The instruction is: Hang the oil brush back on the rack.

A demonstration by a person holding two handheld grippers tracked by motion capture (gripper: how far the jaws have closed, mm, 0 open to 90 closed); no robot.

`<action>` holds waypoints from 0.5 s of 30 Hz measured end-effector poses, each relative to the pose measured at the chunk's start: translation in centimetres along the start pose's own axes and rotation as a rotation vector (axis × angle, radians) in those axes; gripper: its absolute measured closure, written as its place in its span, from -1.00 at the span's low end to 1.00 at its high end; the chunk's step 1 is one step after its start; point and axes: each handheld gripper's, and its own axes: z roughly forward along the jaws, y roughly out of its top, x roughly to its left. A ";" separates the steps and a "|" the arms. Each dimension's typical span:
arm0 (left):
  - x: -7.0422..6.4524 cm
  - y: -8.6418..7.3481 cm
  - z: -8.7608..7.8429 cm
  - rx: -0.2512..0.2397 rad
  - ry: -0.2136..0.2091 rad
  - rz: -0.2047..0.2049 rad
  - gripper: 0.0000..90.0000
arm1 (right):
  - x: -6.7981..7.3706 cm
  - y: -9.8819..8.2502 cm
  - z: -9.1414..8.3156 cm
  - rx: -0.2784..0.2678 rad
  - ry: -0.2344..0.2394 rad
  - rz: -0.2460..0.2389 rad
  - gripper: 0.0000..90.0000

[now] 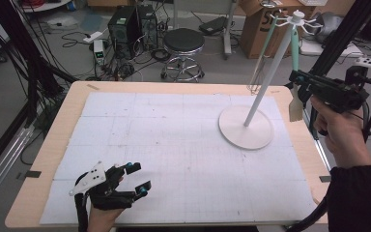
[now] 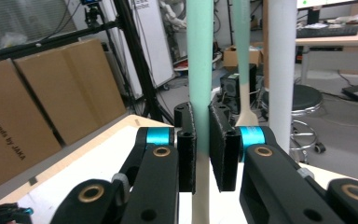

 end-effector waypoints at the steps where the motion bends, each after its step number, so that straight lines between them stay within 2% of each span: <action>1: 0.0 0.0 0.0 0.001 -0.001 0.001 -0.45 | 0.0 0.0 0.1 0.005 -0.004 0.001 0.83; 15: 0.0 0.0 -0.1 -0.002 0.000 -0.001 -0.45 | -0.1 0.0 0.6 0.010 -0.057 -0.017 0.83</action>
